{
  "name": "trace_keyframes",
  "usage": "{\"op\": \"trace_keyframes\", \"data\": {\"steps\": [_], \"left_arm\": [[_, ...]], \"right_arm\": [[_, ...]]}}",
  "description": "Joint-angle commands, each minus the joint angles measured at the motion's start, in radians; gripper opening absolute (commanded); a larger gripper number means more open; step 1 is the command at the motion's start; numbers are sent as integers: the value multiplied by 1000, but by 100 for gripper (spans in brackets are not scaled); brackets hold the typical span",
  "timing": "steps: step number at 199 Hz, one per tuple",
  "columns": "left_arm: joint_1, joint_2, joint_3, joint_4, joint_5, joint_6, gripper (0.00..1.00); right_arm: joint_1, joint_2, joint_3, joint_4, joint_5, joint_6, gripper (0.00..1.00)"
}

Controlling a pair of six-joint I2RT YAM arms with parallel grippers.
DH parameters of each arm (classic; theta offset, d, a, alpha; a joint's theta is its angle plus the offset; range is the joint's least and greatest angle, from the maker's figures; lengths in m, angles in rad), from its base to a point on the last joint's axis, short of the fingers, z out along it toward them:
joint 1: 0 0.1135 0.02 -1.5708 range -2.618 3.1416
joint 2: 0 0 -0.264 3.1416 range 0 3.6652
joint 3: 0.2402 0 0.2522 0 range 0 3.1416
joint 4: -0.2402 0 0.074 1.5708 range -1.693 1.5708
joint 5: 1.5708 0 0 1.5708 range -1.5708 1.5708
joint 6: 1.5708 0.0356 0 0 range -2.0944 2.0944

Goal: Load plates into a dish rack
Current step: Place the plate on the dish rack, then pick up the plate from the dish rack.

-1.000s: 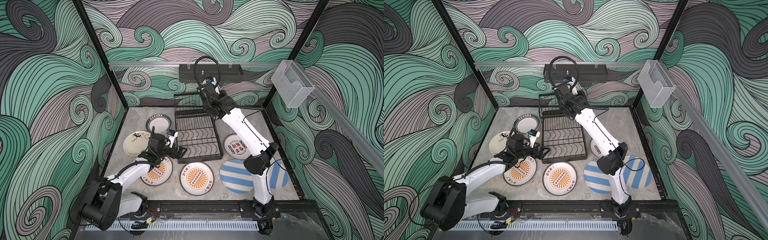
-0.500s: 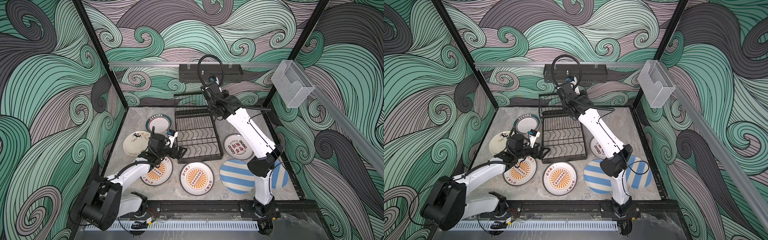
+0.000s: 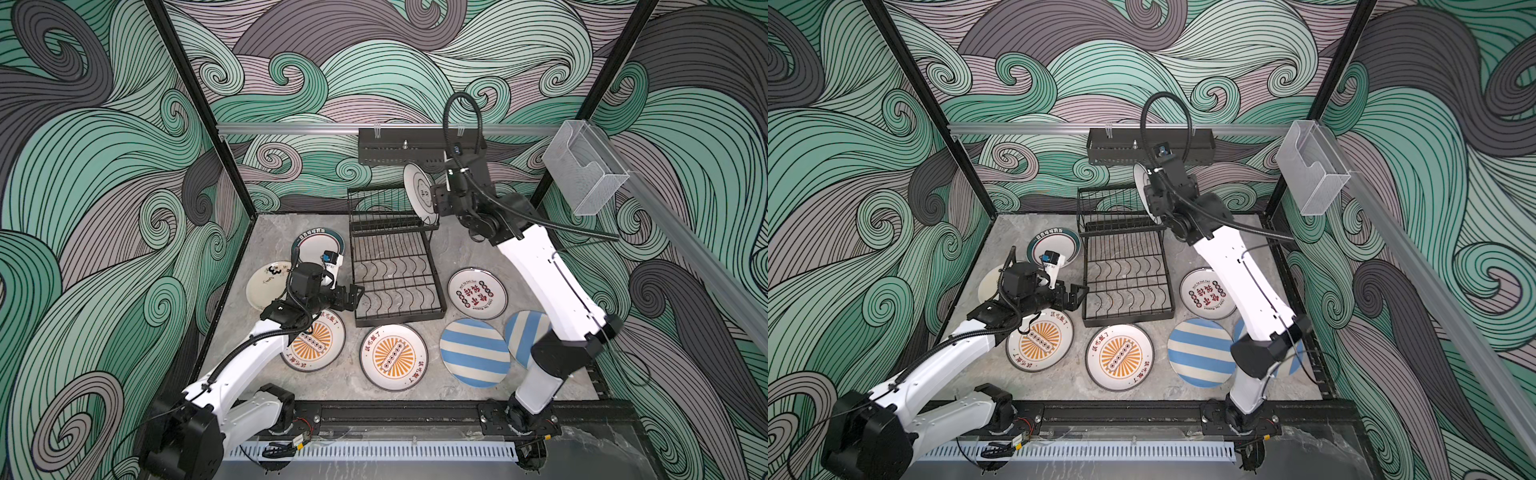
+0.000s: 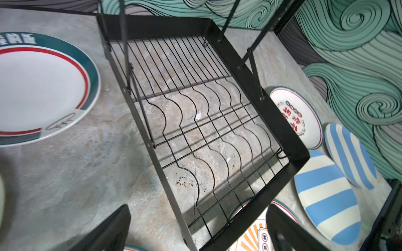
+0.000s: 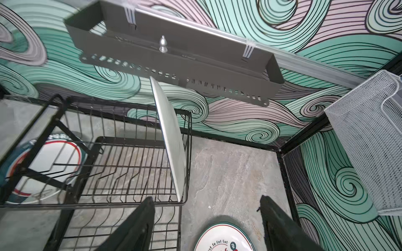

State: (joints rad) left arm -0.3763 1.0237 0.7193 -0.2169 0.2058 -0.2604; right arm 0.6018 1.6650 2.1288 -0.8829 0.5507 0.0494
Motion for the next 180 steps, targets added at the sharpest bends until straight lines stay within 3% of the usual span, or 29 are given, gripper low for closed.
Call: {"op": "trace_keyframes", "data": {"steps": [1, 29, 56, 84, 109, 180], "left_arm": [[-6, -99, 100, -189, -97, -75, 99], [-6, -138, 270, -230, -62, -81, 97], [-9, 26, 527, -285, 51, -63, 88], [-39, 200, 715, -264, 60, -45, 81], [-119, 380, 926, -317, 13, 1, 84], [-303, 763, 1322, -375, -127, 72, 89]], "right_arm": [[-76, -176, -196, 95, -118, 36, 78], [-222, -381, -512, 185, -290, 117, 79], [-294, -494, -728, 209, -416, 143, 79], [-338, -592, -867, 235, -456, 162, 79], [-356, -659, -938, 242, -491, 175, 79], [-363, -758, -1163, 292, -552, 241, 80]]}}
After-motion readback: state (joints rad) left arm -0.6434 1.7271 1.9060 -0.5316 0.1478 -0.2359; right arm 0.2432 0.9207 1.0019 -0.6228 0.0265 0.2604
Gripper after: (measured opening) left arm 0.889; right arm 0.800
